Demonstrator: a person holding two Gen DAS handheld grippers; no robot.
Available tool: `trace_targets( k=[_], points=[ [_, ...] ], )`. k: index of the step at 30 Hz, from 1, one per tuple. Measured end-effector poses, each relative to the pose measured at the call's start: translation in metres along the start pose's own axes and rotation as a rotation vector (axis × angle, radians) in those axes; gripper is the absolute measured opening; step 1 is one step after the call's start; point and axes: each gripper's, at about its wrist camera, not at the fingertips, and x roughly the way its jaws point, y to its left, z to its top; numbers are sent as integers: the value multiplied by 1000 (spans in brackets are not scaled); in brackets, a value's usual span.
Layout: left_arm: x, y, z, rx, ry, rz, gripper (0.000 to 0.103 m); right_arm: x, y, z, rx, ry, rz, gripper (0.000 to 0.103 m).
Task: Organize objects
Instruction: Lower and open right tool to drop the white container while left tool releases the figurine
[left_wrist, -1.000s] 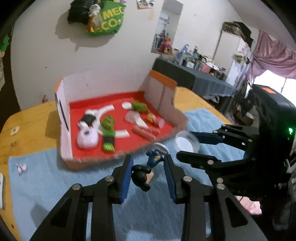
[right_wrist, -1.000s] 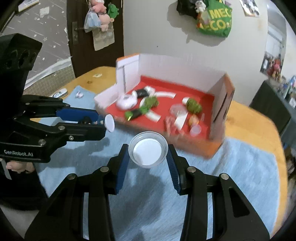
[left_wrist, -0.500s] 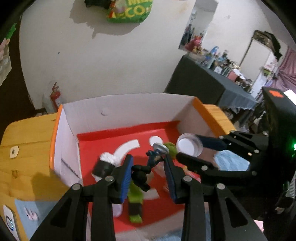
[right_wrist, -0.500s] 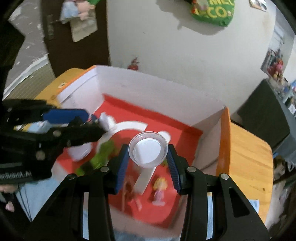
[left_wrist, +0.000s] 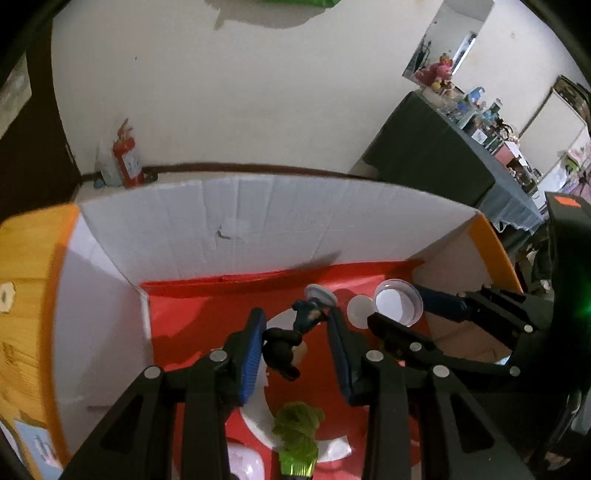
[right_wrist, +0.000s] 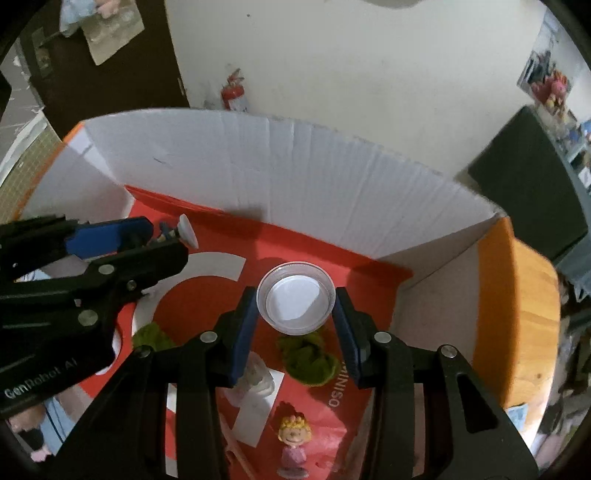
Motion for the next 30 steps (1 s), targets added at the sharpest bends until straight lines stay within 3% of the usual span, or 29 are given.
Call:
trace_targets(
  k=[10,25,30],
  points=[
    [29,3,4,-54,51,-45,36,14,0,3,9,25,-38,39],
    [47,3,2,-79,85,-37,36,27,8,-11,-5,48,-44,40],
    [47,2,2,-76,92,-43,36,25,10,-15,-13,47,-49,55]
  ],
)
